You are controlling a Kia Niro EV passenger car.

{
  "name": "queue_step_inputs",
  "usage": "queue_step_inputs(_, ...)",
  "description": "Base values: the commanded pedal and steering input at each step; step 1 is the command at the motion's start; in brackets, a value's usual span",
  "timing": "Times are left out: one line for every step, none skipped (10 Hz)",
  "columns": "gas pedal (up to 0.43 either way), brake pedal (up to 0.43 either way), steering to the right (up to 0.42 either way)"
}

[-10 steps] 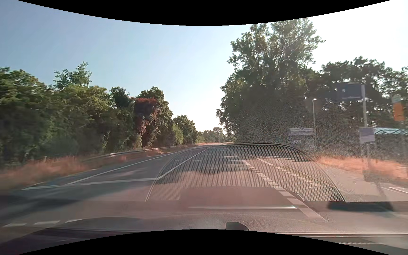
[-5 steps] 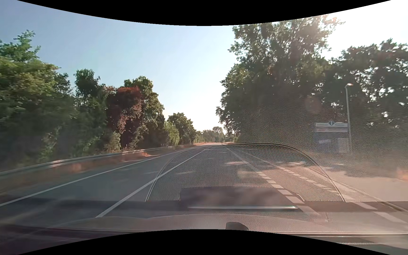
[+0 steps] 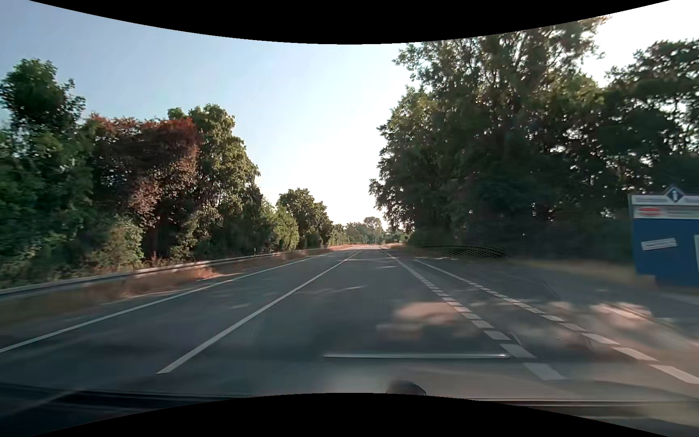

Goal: Follow the waypoints while adhering to traffic rules and regulations

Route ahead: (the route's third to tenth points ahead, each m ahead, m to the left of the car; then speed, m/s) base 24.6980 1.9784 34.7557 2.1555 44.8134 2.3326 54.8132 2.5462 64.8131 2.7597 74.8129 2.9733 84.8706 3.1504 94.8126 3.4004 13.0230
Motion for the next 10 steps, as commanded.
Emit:
queue_step_inputs(0.028, 0.0, -0.003)
queue_step_inputs(0.028, 0.0, -0.003)
queue_step_inputs(0.028, 0.0, -0.002)
queue_step_inputs(0.028, 0.0, -0.002)
queue_step_inputs(0.028, 0.0, -0.002)
queue_step_inputs(0.028, 0.0, -0.002)
queue_step_inputs(0.028, 0.0, -0.003)
queue_step_inputs(0.028, 0.0, -0.003)
queue_step_inputs(0.028, 0.0, -0.004)
queue_step_inputs(0.028, 0.0, -0.004)
